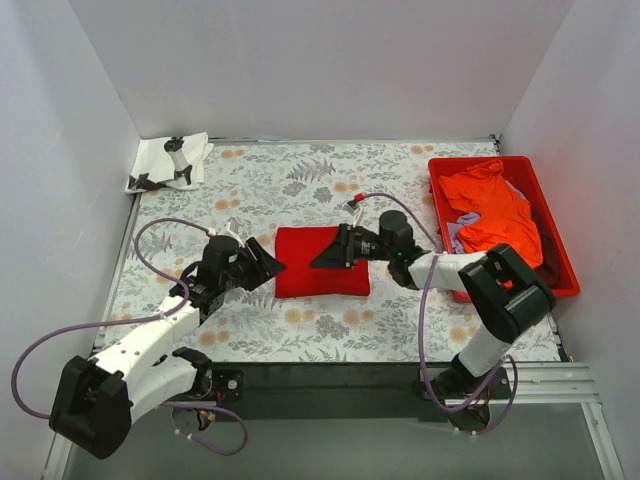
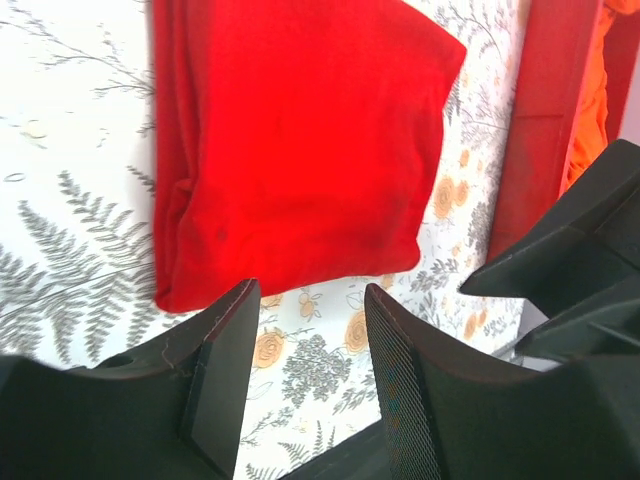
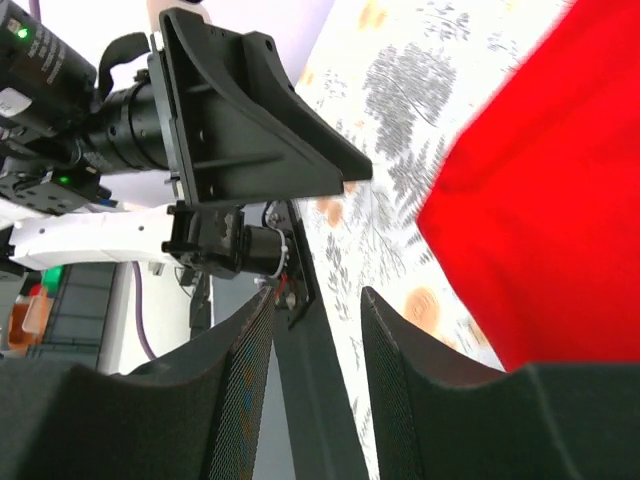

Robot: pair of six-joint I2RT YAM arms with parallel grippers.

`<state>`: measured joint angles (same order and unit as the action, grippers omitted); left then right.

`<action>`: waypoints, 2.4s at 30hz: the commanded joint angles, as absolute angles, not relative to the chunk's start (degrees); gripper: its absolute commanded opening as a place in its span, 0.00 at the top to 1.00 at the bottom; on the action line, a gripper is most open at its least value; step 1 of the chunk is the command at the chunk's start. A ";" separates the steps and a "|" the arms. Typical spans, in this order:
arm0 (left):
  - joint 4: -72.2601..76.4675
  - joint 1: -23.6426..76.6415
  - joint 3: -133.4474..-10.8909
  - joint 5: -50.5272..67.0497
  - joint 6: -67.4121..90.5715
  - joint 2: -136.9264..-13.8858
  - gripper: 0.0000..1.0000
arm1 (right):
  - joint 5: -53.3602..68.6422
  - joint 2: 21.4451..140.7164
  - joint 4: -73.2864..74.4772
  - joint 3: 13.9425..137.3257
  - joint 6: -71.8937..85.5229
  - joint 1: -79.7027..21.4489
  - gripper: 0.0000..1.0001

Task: Fold and stack the t-shirts
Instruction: Fold the tshirt, then neatly place the folded tshirt to the corner

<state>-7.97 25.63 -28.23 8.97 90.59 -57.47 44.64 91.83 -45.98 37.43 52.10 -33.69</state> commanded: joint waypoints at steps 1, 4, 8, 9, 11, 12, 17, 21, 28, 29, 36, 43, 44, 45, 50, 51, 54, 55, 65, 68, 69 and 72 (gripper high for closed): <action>-15.10 25.66 -29.09 3.70 89.03 -54.50 0.55 | 40.09 99.80 -53.49 40.34 56.68 -37.26 0.53; -17.83 25.75 -29.09 2.12 88.24 -52.91 0.54 | 38.77 108.50 -62.02 39.99 61.43 -38.67 0.53; -19.77 25.66 -28.92 1.06 87.19 -51.24 0.54 | 35.25 116.71 -62.93 38.15 61.79 -38.85 0.52; -20.12 25.66 -29.00 0.97 86.84 -51.24 0.54 | 34.72 118.11 -62.93 37.36 61.61 -38.67 0.52; -20.83 25.66 -29.00 0.70 86.57 -51.24 0.54 | 34.54 118.04 -62.93 35.69 61.52 -38.58 0.53; -20.92 25.66 -29.00 0.70 86.22 -51.24 0.54 | 34.80 116.30 -62.84 35.42 61.26 -38.50 0.53; -18.55 25.66 -29.70 2.89 85.96 -54.13 0.54 | 35.68 106.28 -56.09 37.69 57.67 -36.31 0.53; -14.87 25.75 -32.07 4.66 85.78 -59.40 0.54 | 36.90 99.85 -50.80 40.25 54.23 -32.62 0.53; -11.60 25.75 -36.30 4.13 85.87 -67.23 0.55 | 38.58 103.53 -50.98 39.90 51.51 -23.21 0.53; -11.43 25.66 -36.65 4.04 85.78 -67.76 0.55 | 38.76 105.45 -50.98 40.08 50.20 -21.55 0.53; -13.17 25.66 -36.74 1.76 84.21 -68.03 0.55 | 38.76 111.10 -50.89 40.26 47.55 -16.88 0.55; -20.82 25.31 -39.63 -8.07 79.20 -62.76 0.41 | 36.92 100.91 -41.06 39.28 40.27 -16.08 0.54; -21.70 25.14 -40.25 -10.17 78.75 -61.54 0.37 | 36.65 97.94 -38.35 40.07 38.95 -16.43 0.54; -23.54 25.05 -40.69 -11.50 78.40 -61.09 0.34 | 36.30 96.61 -33.19 40.86 37.11 -16.70 0.53; -27.07 23.47 -43.24 -19.24 75.86 -60.47 0.12 | 25.78 89.05 -7.34 50.08 19.19 -25.55 0.50; -27.51 22.07 -43.24 -19.94 75.68 -60.82 0.11 | 19.84 88.60 -3.21 53.32 17.25 -27.84 0.50; -27.86 17.08 -43.24 -16.46 75.67 -63.36 0.07 | 10.24 87.89 5.96 57.55 12.75 -36.72 0.46; -28.04 15.31 -43.24 -14.78 75.93 -64.07 0.07 | 8.63 87.98 7.98 58.18 12.48 -40.57 0.43; -25.49 -2.89 -40.96 -1.25 78.49 -69.78 0.04 | -8.87 102.36 16.96 73.99 8.00 -61.25 0.36; -25.22 -4.83 -41.04 -0.88 78.05 -70.13 0.02 | -11.68 107.81 18.98 79.51 7.21 -64.50 0.36; -25.31 -4.92 -41.04 -1.05 77.79 -70.05 0.02 | -13.08 109.06 20.12 80.76 6.95 -65.21 0.36; -25.49 -4.92 -40.96 -2.45 77.43 -69.35 0.02 | -15.72 113.11 21.44 84.54 6.15 -67.32 0.36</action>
